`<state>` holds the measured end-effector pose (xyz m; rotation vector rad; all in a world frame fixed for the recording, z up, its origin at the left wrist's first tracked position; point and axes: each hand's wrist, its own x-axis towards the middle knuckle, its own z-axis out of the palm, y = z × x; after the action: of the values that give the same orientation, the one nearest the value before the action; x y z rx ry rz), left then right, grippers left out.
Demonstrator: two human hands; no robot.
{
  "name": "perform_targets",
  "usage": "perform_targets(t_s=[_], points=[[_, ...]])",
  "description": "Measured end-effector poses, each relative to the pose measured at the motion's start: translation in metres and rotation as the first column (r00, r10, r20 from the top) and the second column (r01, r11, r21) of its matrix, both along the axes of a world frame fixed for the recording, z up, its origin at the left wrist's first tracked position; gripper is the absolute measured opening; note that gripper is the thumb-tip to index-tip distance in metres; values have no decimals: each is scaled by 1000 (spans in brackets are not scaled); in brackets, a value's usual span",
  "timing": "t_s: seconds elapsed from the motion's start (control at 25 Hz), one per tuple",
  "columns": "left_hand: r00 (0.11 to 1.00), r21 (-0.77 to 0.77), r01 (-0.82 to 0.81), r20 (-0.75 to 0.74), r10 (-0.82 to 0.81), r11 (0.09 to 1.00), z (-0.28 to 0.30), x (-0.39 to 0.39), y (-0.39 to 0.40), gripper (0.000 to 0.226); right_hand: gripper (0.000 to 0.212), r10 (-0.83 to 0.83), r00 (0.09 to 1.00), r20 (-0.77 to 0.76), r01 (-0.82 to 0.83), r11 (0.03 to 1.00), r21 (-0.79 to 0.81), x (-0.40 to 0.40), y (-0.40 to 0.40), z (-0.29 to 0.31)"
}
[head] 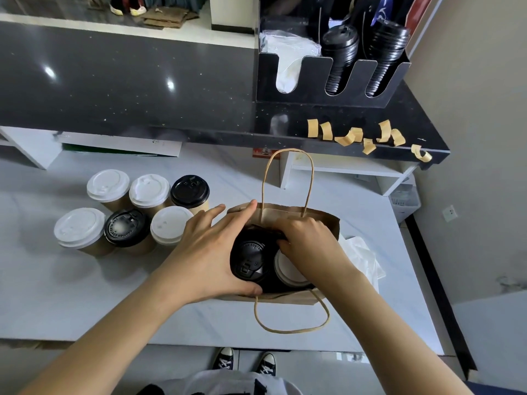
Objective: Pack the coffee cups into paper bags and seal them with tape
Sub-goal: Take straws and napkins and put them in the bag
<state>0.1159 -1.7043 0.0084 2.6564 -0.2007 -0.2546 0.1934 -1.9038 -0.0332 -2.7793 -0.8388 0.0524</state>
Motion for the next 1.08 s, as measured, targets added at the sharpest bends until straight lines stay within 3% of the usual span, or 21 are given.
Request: perform_targets(t_s=[0.12,0.2,0.4,0.68,0.84,1.08], points=[[1000,1,12,5,-12,1000,-5,3,2,137,19,-29,999,33,27,997,79,-1,-1,3],[1000,3,26,5,-26,1000,-8,5,3,132,19,-8,999,40,3,995,103,0,1,4],[999,49,32,3,-33,998,-9,11,5,107,20,-18,1000,-10,17,997,-69,3,7,4],[999,172,49,-15,-47,984,-8,14,4,125,21,4,999,-50,-7,999,-51,-7,5,8],[999,146,42,-2,-43,988,-10,14,4,127,20,-30,998,-60,38,990,134,-12,-9,18],[999,33,26,46,-27,999,-20,14,10,122,11,-192,976,-102,217,862,458,-18,-52,41]])
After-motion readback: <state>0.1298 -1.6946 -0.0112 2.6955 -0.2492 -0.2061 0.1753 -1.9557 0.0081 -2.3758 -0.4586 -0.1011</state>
